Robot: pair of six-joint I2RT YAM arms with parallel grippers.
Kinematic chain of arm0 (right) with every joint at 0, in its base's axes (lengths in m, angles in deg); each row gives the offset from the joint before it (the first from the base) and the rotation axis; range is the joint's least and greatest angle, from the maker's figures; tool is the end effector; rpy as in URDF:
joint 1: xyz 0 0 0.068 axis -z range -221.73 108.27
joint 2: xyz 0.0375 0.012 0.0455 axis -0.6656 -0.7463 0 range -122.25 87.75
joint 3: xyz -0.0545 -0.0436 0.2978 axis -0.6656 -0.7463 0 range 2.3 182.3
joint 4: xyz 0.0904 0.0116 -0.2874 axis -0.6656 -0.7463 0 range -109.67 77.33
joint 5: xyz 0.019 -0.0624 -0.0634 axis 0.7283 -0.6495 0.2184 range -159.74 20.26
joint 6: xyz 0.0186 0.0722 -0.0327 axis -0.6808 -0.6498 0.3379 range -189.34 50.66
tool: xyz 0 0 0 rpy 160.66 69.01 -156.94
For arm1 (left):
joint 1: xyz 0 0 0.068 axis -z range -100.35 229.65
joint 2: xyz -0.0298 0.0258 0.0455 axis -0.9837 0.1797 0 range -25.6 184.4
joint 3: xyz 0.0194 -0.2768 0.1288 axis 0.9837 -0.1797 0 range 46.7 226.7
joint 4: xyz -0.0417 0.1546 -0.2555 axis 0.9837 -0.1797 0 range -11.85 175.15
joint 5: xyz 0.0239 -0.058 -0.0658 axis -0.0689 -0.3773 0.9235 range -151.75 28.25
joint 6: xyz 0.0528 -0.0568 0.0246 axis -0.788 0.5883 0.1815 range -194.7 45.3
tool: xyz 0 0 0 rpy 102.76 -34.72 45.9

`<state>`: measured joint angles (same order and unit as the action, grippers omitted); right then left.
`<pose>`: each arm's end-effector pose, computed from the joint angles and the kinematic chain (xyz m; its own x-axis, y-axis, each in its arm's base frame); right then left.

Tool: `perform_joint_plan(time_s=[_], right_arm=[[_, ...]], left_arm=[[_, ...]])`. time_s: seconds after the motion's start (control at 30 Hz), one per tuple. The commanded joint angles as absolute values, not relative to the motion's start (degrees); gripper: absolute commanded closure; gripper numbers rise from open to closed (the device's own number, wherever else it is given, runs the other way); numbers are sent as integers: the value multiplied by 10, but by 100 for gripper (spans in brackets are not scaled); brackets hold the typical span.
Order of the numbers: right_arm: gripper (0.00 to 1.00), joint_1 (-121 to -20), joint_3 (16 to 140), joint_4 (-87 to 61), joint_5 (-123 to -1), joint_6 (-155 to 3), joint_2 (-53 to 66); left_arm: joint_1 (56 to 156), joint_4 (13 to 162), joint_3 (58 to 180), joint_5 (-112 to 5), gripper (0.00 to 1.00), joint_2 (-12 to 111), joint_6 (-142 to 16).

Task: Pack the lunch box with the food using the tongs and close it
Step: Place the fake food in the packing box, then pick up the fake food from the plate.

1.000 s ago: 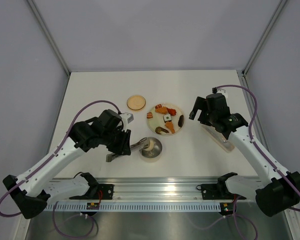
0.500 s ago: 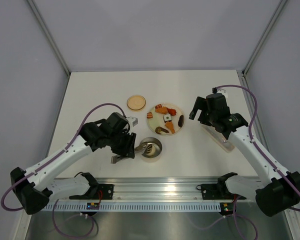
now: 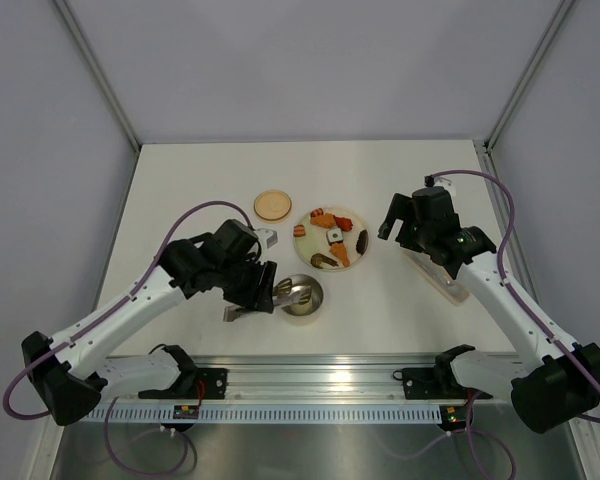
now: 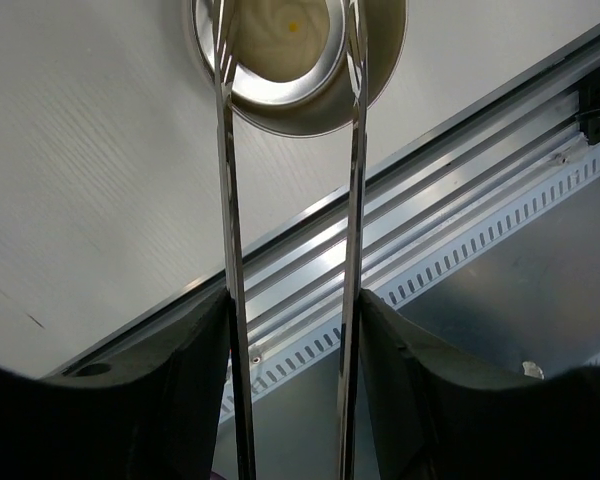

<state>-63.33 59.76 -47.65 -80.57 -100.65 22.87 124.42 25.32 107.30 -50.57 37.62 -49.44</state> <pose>0.2765 0.0952 0.3091 -0.6566 0.2890 -0.6967 0.1271 0.9529 0.2754 0.1620 -0.1800 0.2995 -0.8912 0.2944 -0.3450 0.4139 0.8392 -0.3528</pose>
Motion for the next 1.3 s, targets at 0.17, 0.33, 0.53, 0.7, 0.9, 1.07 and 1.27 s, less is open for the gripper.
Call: perform_joint_plan(time_s=[0.17,0.33,0.53,0.7,0.9,1.07,1.27], right_arm=[[0,-634,599,-464,-803,-1010,232],[1,-634,598,-464,-805,-1010,234],[1,-634,598,-459,-800,-1012,232],[0,-634,600,-463,-804,-1009,235],[0,-634,600,-471,-809,-1010,246],[0,-634,596,-471,-807,-1013,249],[1,-634,598,-477,-806,-1013,250]], left_arm=[[1246,227,1157,-516,48,375,-507],[1246,212,1218,-537,51,377,-506],[1246,227,1286,-640,53,418,-481],[1243,249,1346,-739,54,504,-468],[1239,271,1392,-794,53,604,-472],[1238,298,1398,-822,52,656,-467],[1236,331,1382,-817,50,698,-466]])
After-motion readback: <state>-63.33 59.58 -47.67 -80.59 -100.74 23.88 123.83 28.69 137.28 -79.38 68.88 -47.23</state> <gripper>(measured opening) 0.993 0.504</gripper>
